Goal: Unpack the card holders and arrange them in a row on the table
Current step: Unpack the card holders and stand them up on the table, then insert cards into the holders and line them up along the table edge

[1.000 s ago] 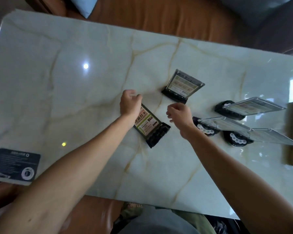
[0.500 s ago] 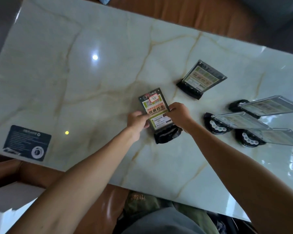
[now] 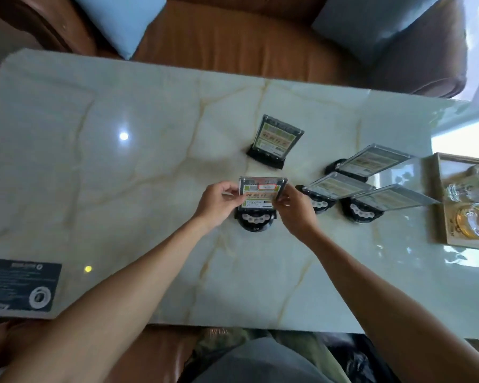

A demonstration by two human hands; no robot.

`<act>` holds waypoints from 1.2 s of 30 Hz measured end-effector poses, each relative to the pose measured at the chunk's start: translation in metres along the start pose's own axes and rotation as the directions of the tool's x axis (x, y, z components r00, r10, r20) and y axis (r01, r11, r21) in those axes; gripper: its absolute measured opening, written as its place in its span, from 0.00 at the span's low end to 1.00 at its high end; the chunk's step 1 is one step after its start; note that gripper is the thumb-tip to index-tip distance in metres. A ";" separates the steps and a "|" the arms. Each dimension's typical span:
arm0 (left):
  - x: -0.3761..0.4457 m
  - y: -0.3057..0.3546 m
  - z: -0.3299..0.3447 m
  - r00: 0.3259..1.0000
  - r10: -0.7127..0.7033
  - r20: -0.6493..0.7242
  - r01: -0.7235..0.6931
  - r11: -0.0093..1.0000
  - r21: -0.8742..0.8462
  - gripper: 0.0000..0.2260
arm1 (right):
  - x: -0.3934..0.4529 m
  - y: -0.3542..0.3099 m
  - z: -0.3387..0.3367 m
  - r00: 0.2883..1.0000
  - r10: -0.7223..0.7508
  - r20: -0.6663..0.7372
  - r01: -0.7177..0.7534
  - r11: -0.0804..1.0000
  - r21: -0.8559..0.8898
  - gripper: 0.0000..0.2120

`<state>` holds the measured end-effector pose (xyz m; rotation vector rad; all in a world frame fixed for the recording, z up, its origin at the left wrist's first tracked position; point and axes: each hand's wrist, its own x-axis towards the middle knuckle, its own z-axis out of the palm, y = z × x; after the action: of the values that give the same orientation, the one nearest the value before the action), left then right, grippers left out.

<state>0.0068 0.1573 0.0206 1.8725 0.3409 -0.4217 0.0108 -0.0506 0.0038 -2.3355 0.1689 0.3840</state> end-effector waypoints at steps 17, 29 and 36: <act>0.006 0.036 -0.024 0.961 0.031 0.273 -0.149 0.894 0.423 0.06 | -0.050 0.018 -0.049 0.999 -0.029 -0.037 0.027 0.999 -0.036 0.10; 0.003 0.187 0.068 0.866 0.443 0.234 -0.494 0.832 0.252 0.07 | -0.060 0.026 -0.189 0.863 -0.203 -0.463 0.139 0.976 -0.168 0.09; 0.014 0.225 0.158 0.792 0.540 0.286 -0.611 0.694 0.382 0.22 | -0.038 0.074 -0.237 0.916 -0.180 -0.359 0.061 0.946 -0.319 0.31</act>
<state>0.0968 -0.0651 0.1558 2.2611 -0.5095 -0.2079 0.0107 -0.2701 0.1267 -2.6898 0.1581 -0.1287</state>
